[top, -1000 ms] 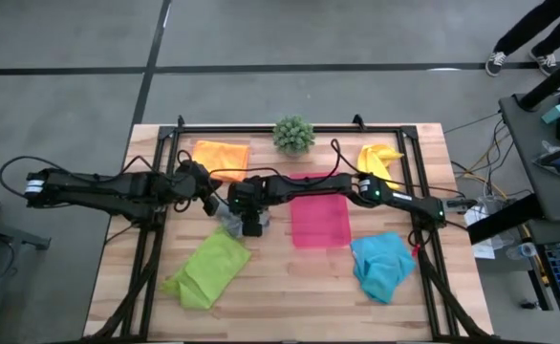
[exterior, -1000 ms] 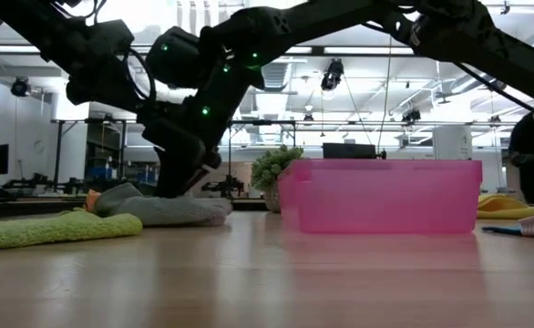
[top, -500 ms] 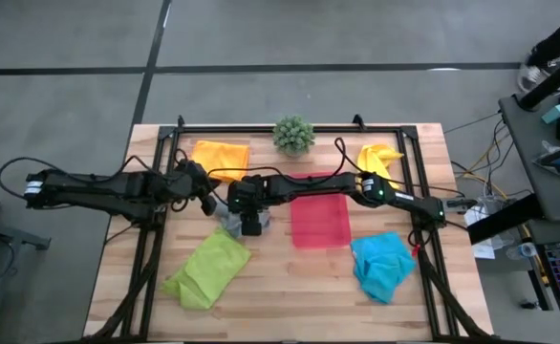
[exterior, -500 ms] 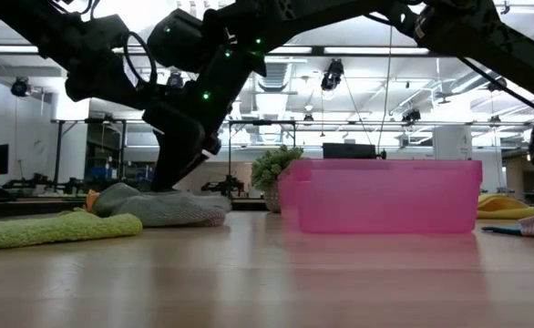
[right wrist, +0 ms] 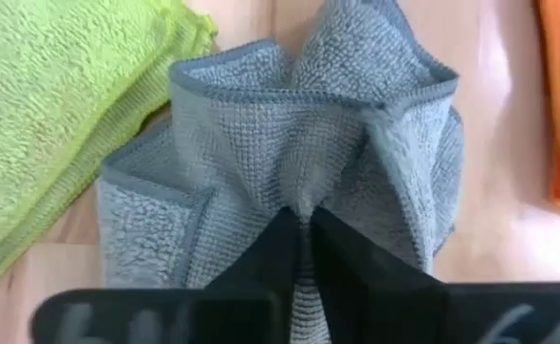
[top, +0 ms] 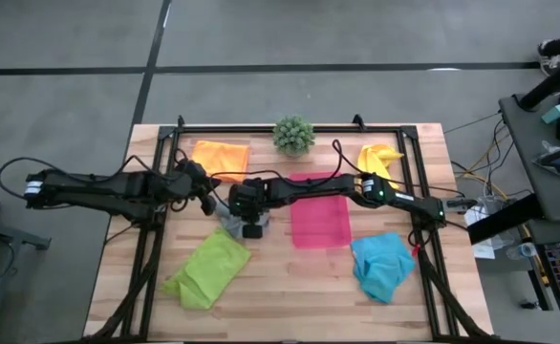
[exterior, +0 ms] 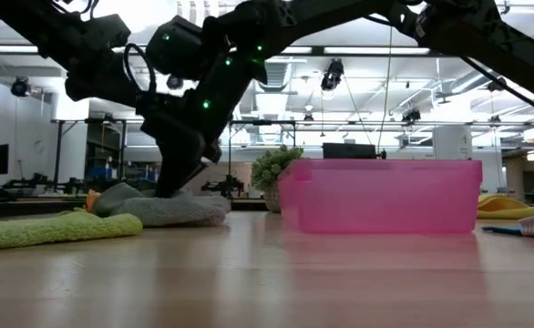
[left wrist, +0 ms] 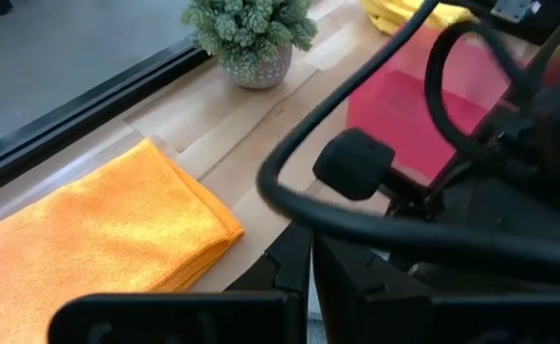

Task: Fold microfiber towels
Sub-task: Fold the gray towel

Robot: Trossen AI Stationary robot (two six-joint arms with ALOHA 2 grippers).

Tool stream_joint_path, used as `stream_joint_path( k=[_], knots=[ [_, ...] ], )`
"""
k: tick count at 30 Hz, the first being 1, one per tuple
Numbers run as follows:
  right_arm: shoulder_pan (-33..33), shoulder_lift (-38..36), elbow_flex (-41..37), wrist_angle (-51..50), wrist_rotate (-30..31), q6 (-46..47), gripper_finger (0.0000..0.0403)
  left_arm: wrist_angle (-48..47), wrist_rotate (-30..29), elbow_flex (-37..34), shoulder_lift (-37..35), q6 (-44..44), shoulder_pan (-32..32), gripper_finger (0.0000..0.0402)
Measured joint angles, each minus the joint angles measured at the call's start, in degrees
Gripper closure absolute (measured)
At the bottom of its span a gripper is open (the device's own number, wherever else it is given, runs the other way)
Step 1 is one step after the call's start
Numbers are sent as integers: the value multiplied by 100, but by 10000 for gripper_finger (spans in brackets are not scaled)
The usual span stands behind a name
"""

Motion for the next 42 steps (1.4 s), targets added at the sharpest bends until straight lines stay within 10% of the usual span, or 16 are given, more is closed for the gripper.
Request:
stream_joint_path(
  k=[23,35,42],
  knots=[
    [429,-876,24,-694,1333,-692,394,-1,787,0,1,-53,-4,402],
    [366,-1224,-2257,2276,1178,485,394,-9,998,0,-190,-55,-4,402],
    [199,-1269,-2616,2292,1072,722,352,6,998,0,-143,-55,-4,402]
  ],
)
